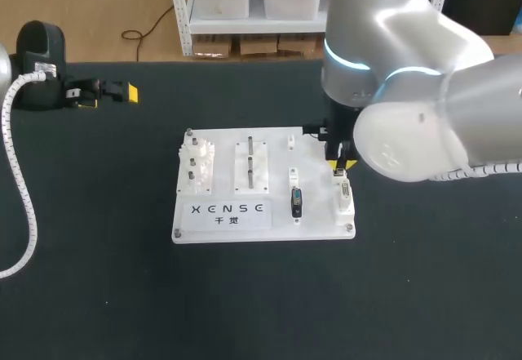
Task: Insert the USB connector, Ethernet cable, and multi-pin plug into their matching sockets one by one.
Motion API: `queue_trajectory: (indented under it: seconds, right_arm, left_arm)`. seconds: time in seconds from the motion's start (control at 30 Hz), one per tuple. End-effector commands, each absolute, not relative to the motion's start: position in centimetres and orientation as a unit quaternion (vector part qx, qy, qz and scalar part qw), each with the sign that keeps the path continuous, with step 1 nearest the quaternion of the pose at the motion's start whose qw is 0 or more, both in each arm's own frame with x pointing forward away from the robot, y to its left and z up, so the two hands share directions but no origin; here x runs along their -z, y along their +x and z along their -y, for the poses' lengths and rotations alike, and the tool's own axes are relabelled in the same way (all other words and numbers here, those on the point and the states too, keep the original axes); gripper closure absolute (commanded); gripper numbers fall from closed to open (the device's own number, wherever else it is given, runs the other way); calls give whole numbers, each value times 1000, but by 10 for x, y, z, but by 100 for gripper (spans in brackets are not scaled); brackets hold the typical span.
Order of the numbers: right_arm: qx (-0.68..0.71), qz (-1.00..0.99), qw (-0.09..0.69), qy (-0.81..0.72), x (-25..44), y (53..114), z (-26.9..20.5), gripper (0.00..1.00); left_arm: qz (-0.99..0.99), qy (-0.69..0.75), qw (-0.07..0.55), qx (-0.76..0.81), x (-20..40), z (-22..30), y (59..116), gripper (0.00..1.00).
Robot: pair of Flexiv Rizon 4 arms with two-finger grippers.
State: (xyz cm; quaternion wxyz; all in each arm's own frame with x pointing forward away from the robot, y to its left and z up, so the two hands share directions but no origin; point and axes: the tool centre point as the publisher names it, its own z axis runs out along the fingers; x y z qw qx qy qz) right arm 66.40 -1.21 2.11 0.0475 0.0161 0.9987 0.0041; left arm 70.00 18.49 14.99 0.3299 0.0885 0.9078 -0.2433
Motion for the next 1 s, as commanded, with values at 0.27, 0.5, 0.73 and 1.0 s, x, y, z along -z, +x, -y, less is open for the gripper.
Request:
queue_trajectory:
  seconds: [0.27,0.5,0.73,1.0]
  right_arm:
    - [-3,-999,47,20,-17,669,12,100]
    - [-4,-999,48,20,-18,670,11,100]
    - [-6,-998,51,20,-20,672,11,100]
    - [-3,-998,55,16,-20,671,10,100]
  left_arm:
    - [-908,88,330,243,-150,-185,700,0]
    - [-908,88,330,243,-150,-185,700,0]
    - [-908,88,330,243,-150,-185,700,0]
    - [-908,88,330,243,-150,-185,700,0]
